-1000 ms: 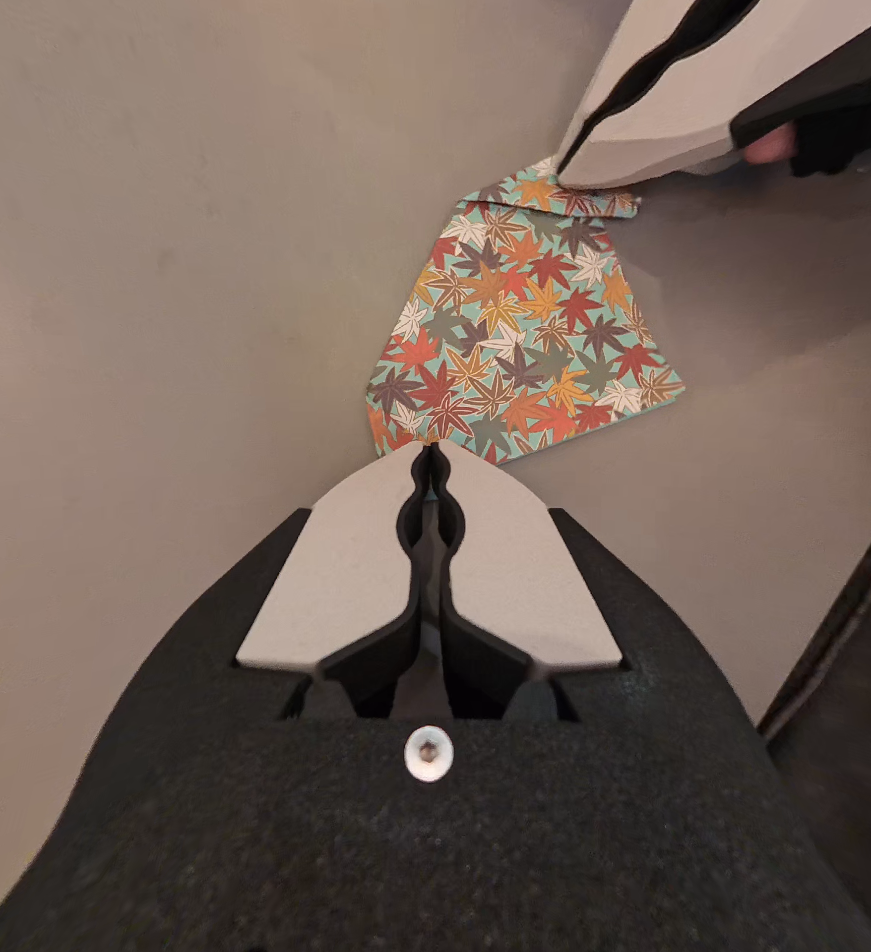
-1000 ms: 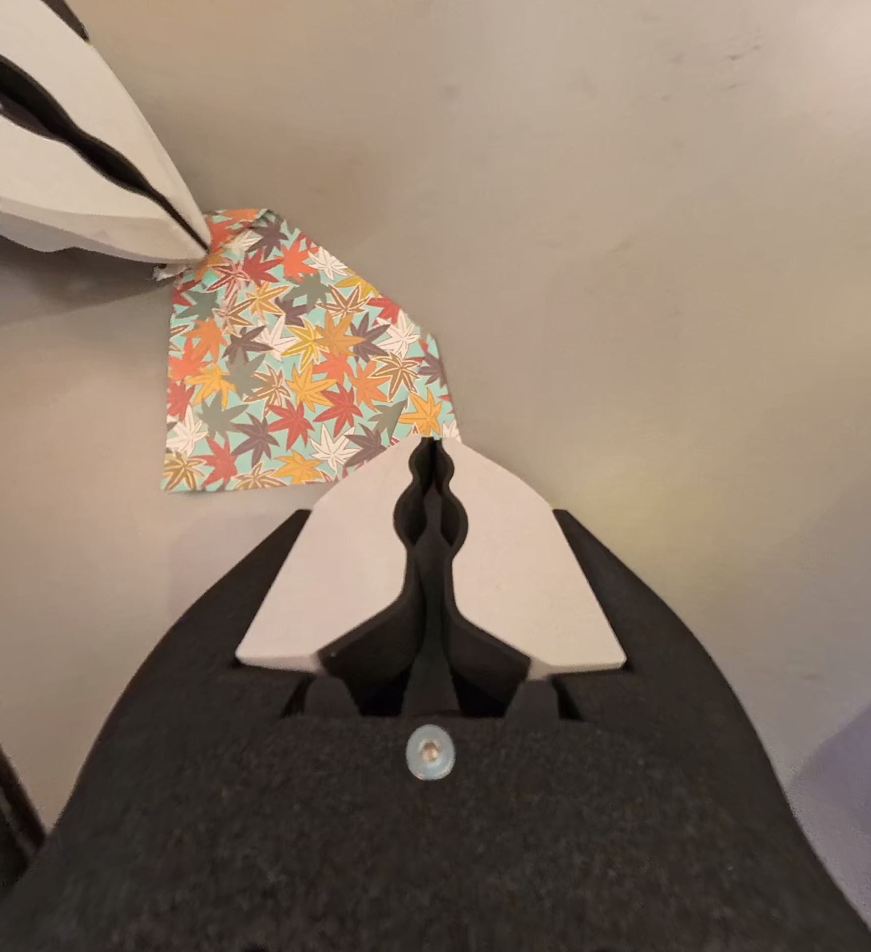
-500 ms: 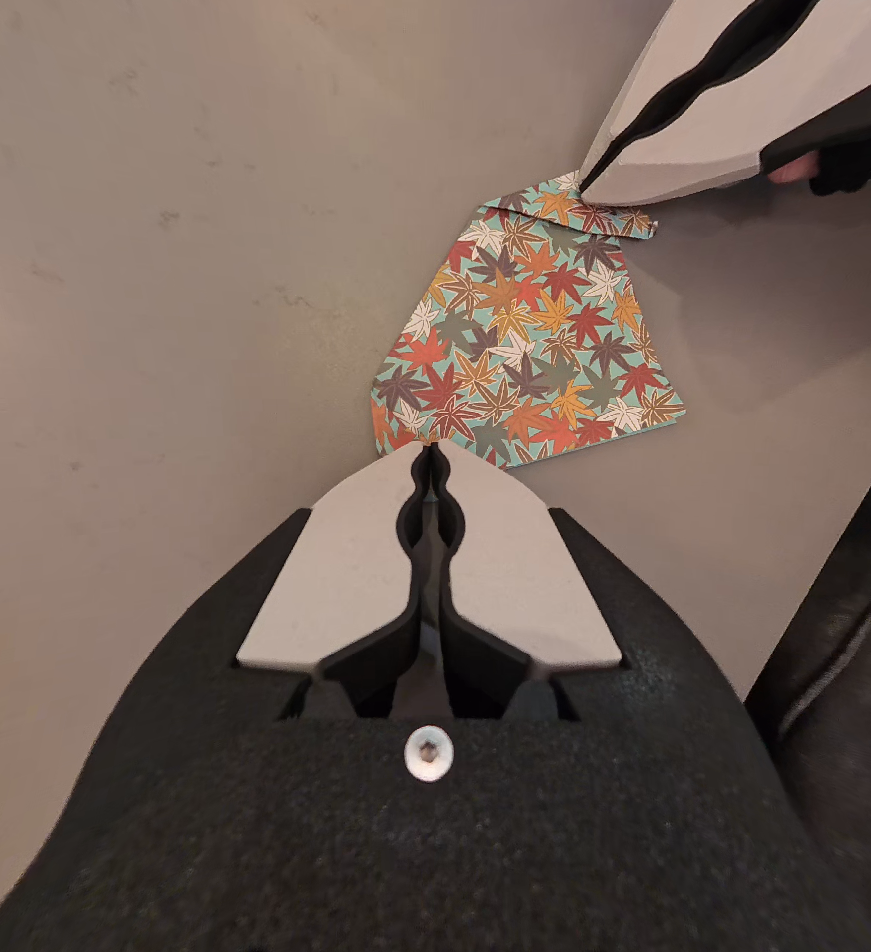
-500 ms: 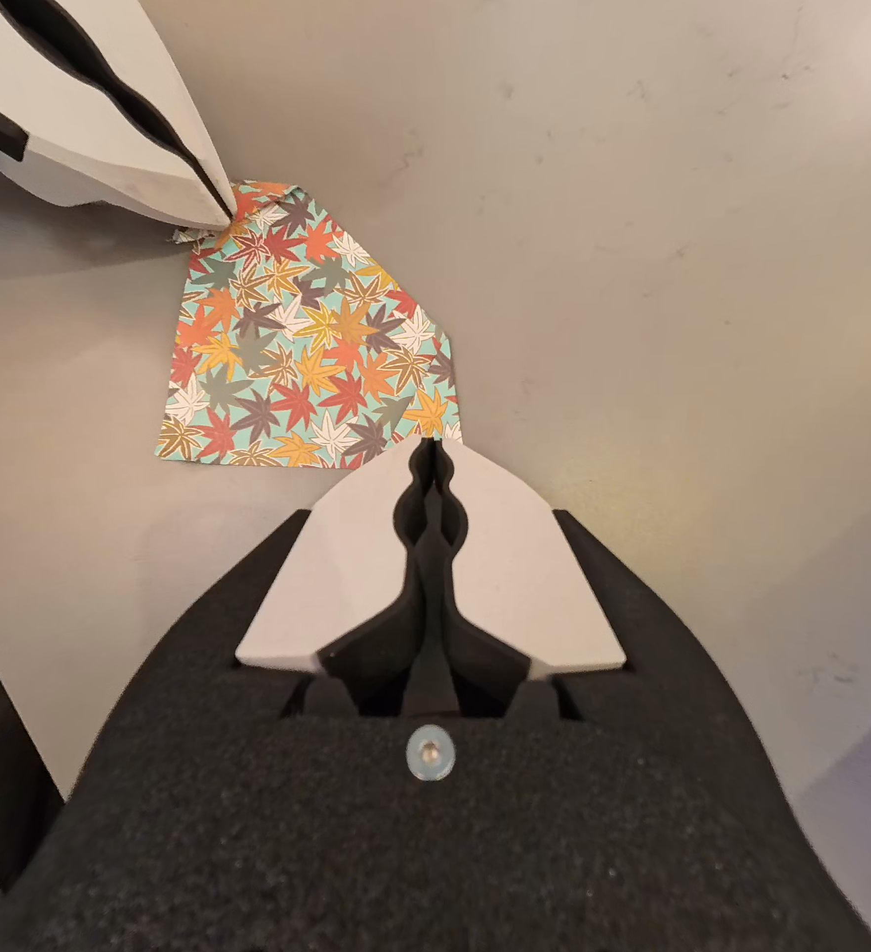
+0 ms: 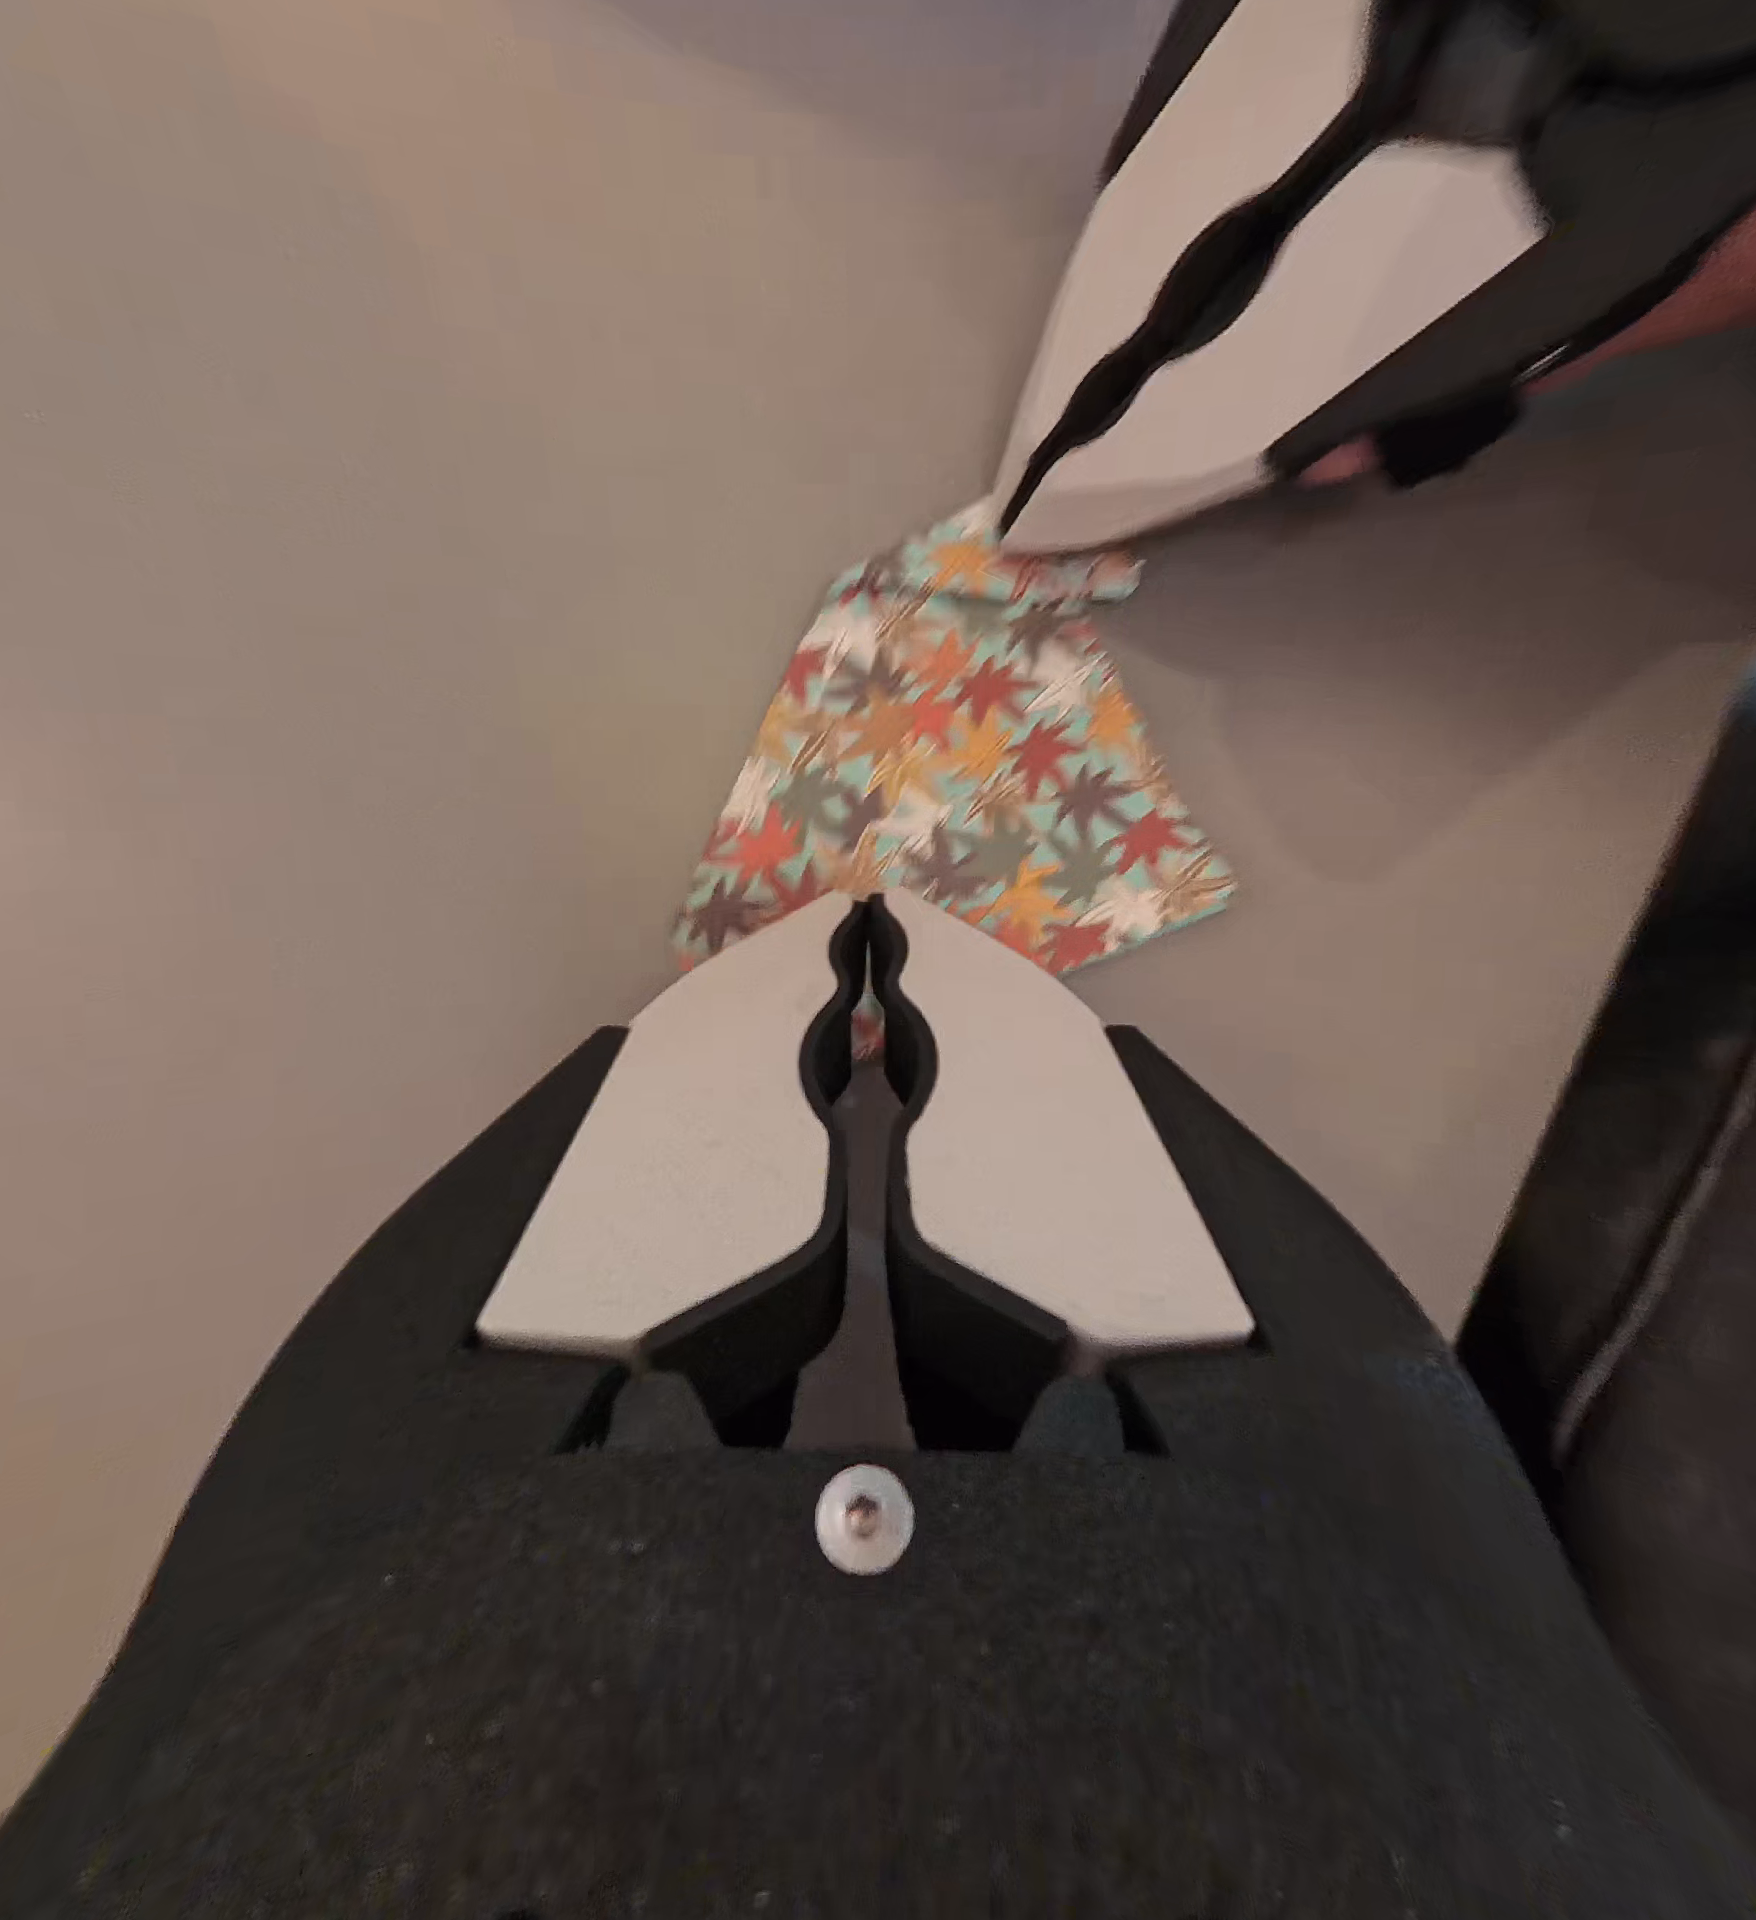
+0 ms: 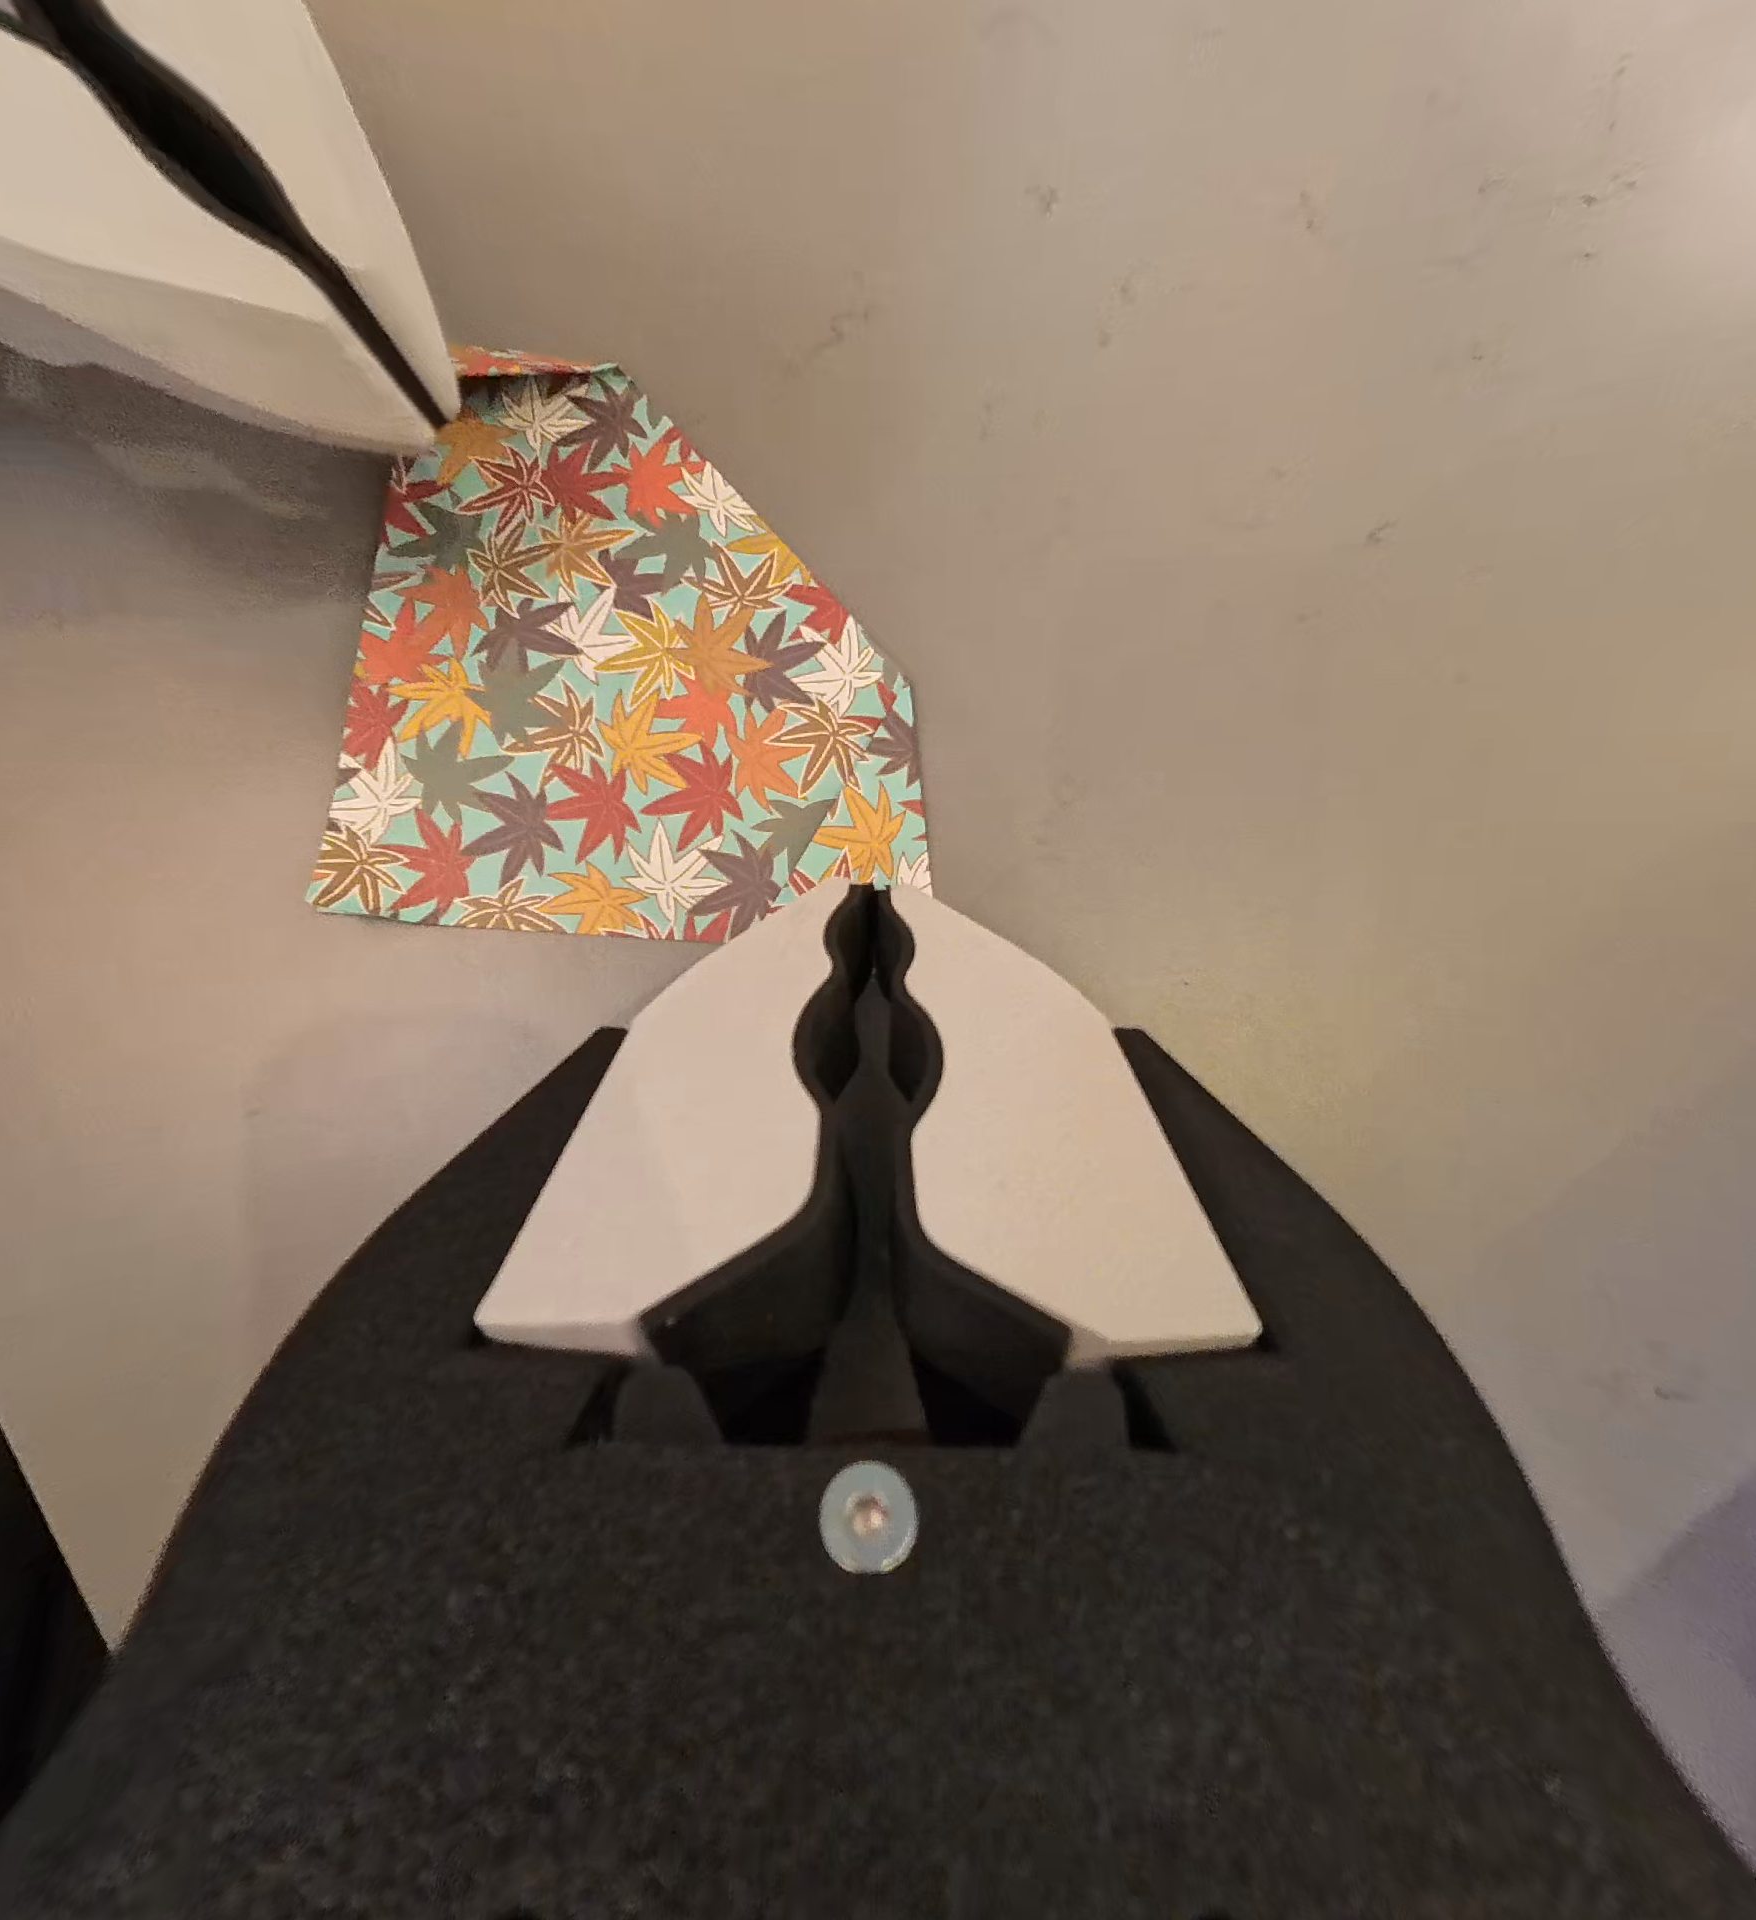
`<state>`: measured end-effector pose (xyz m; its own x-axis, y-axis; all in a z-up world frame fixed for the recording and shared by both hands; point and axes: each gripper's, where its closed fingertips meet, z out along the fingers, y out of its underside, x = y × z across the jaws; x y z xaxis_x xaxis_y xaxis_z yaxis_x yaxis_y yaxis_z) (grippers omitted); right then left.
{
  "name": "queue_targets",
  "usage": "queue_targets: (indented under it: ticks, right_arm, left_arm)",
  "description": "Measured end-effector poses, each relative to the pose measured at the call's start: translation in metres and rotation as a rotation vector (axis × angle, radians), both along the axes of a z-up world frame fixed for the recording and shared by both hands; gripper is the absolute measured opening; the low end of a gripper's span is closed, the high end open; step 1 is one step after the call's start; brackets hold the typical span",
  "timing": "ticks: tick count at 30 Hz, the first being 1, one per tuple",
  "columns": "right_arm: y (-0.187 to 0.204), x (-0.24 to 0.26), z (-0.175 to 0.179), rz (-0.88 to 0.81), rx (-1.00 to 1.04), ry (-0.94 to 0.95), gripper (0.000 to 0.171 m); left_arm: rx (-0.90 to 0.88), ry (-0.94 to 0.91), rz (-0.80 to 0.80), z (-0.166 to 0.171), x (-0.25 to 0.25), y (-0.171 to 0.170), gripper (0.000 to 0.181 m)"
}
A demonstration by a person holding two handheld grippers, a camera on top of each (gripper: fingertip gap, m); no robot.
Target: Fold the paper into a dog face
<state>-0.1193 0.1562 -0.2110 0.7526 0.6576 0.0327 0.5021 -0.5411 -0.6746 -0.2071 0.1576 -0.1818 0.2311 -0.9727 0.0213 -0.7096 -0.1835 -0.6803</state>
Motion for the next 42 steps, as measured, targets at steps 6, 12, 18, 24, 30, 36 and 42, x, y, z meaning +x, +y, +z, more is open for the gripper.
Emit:
queue_targets:
  ticks: [6, 12, 18, 24, 30, 36, 42]
  right_arm:
    - [0.001, 0.0, 0.0, 0.011, 0.006, -0.007, 0.0]
    - [0.001, 0.0, 0.0, 0.05, 0.002, 0.016, 0.0]
    - [0.018, 0.0, 0.0, 0.249, 0.02, -0.059, 0.0]
    - [0.021, -0.004, 0.01, 0.332, 0.017, -0.04, 0.0]
    - [-0.041, -0.037, 0.033, 0.386, 0.119, 0.027, 0.0]
    - [-0.05, -0.061, 0.015, 0.325, 0.125, -0.011, 0.0]
    - [-0.043, -0.036, 0.0, 0.278, 0.077, -0.061, 0.0]
  left_arm:
    - [-0.049, 0.008, -0.21, 0.002, 0.023, -0.017, 0.004]
    - [-0.025, 0.092, -0.515, -0.003, 0.018, -0.024, 0.028]
    - [-0.015, 0.115, -0.806, 0.002, 0.018, -0.018, 0.047]
    - [-0.057, 0.165, -0.807, -0.014, 0.019, 0.01, 0.043]
    - [0.0, 0.148, -0.75, -0.029, 0.016, 0.018, 0.032]
    - [0.038, 0.142, -0.585, -0.029, 0.016, 0.017, 0.03]
    - [0.034, 0.124, -0.449, -0.029, 0.007, 0.001, 0.03]
